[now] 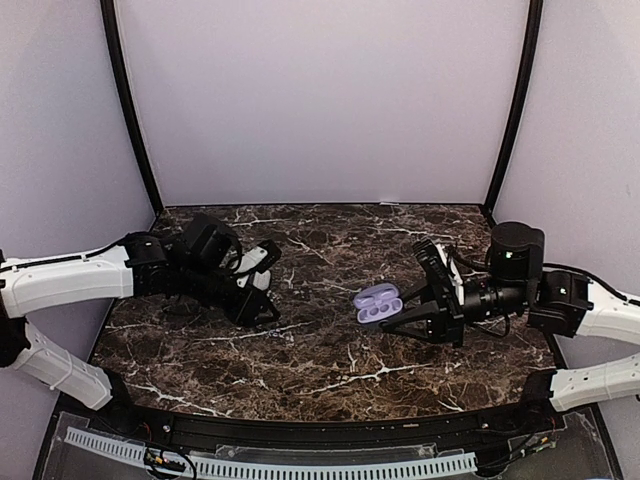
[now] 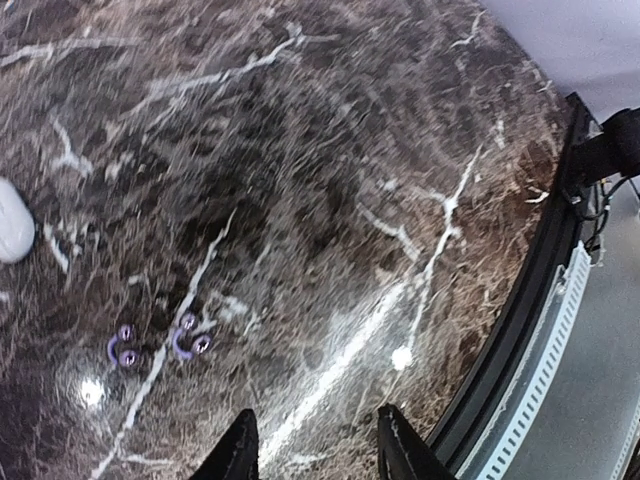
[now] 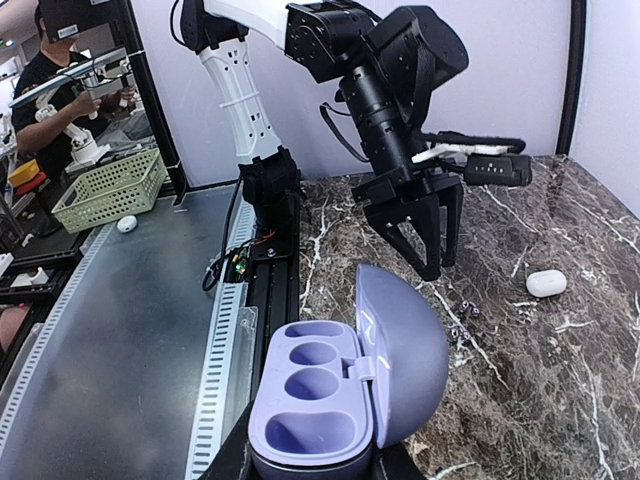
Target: Insert the wireless bluetooth earbuds into the charging case
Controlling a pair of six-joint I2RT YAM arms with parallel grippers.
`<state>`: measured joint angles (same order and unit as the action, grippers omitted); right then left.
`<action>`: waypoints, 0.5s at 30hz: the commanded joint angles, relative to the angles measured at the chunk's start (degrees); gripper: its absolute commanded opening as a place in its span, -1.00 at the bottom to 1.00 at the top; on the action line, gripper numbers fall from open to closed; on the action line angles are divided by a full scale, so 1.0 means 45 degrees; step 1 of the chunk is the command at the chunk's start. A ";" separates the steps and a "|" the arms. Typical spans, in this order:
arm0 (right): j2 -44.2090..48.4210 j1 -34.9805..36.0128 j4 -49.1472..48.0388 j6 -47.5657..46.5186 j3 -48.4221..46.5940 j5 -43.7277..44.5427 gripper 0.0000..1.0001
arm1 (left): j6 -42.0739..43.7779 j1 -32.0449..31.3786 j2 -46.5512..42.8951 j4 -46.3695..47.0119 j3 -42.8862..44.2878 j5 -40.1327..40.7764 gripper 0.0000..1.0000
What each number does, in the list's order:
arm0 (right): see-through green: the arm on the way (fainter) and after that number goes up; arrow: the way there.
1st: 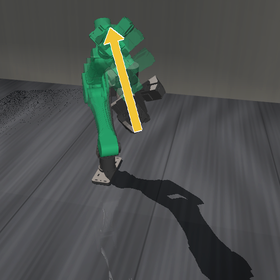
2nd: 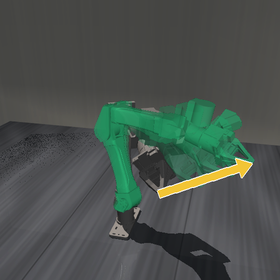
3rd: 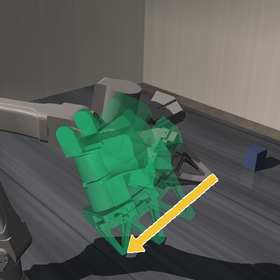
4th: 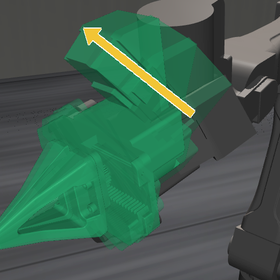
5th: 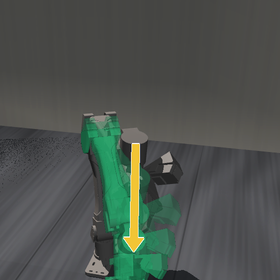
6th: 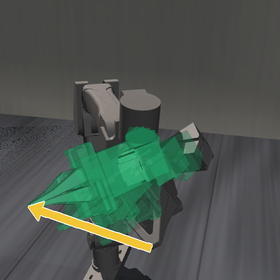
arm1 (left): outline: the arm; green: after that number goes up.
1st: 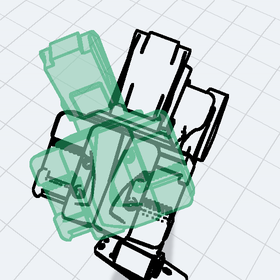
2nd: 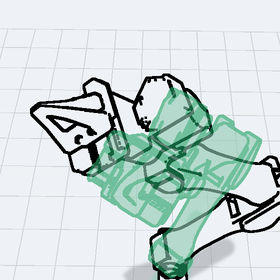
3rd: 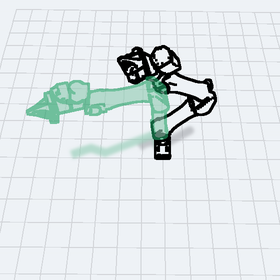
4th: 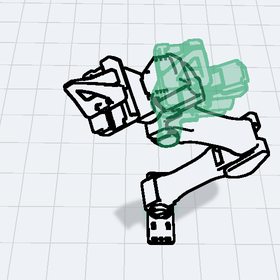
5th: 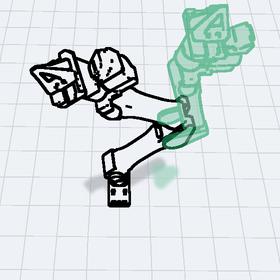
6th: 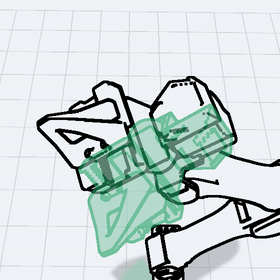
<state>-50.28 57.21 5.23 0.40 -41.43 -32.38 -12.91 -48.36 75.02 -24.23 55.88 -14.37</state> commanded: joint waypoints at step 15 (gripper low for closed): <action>0.0446 -0.0096 -0.0738 -0.0734 0.0341 -0.0714 -1.00 | -0.3026 0.1184 0.1209 0.2298 -0.1797 -0.1917 -0.48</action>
<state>-49.15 57.21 4.16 -2.48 -39.83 -34.79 -20.36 -45.58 80.88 -20.84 51.00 -16.93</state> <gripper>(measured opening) 0.254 0.272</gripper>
